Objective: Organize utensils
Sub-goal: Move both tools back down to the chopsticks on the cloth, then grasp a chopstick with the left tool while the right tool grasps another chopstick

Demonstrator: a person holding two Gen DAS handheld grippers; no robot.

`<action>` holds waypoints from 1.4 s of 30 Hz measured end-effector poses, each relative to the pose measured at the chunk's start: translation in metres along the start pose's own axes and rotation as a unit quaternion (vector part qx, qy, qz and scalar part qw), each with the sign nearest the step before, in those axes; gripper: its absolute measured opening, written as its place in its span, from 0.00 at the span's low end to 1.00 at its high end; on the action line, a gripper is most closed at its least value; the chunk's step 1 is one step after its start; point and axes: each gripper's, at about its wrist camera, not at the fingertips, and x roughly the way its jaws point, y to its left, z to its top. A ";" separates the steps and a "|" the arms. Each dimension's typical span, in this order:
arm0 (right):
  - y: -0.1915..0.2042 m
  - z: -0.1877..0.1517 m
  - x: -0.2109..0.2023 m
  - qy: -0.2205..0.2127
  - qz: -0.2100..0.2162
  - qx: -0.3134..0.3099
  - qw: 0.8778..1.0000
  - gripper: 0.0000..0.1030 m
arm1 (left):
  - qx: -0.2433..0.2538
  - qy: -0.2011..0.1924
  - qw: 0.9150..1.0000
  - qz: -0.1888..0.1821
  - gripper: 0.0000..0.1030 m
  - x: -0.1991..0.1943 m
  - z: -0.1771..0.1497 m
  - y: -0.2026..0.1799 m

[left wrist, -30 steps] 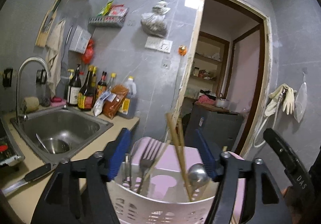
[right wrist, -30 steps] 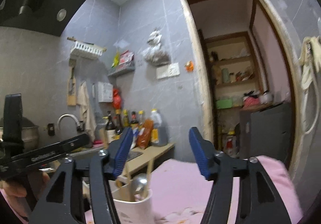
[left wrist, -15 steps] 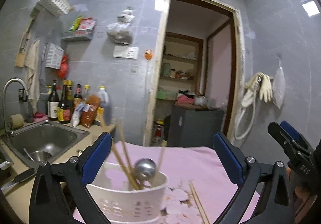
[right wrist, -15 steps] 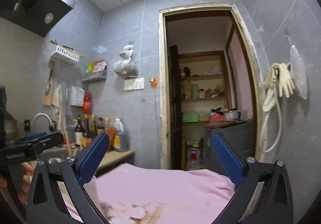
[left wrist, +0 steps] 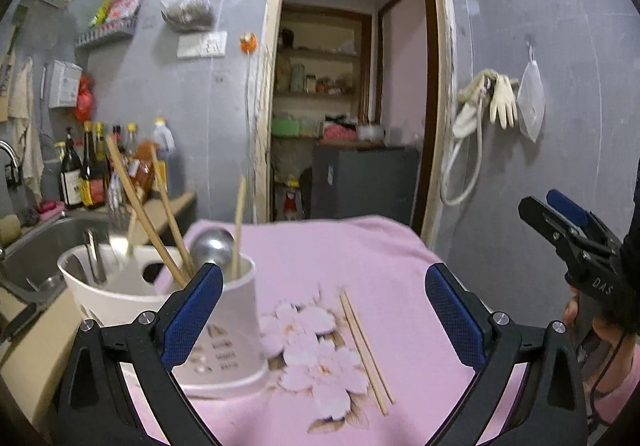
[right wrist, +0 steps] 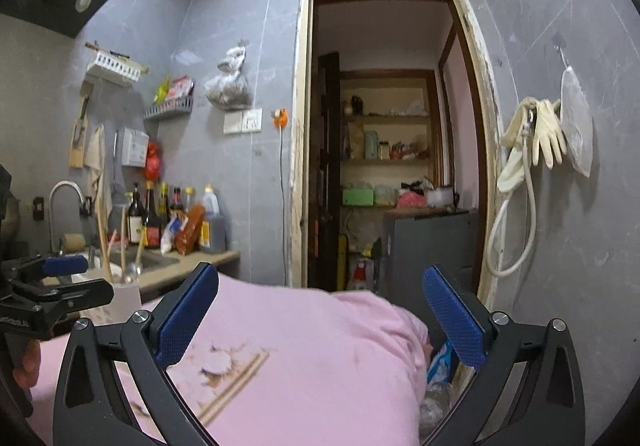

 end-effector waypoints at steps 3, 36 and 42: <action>-0.005 -0.006 0.007 0.023 0.009 0.000 1.000 1.00 | -0.003 0.037 0.999 -0.009 0.96 0.013 -0.009 -0.003; -0.008 -0.074 0.127 0.355 0.125 0.015 0.926 0.46 | -0.059 0.312 0.945 -0.083 0.26 0.128 -0.040 0.008; -0.010 -0.079 0.142 0.380 0.133 0.033 0.915 0.40 | -0.057 0.325 0.941 -0.078 0.17 0.143 -0.040 0.004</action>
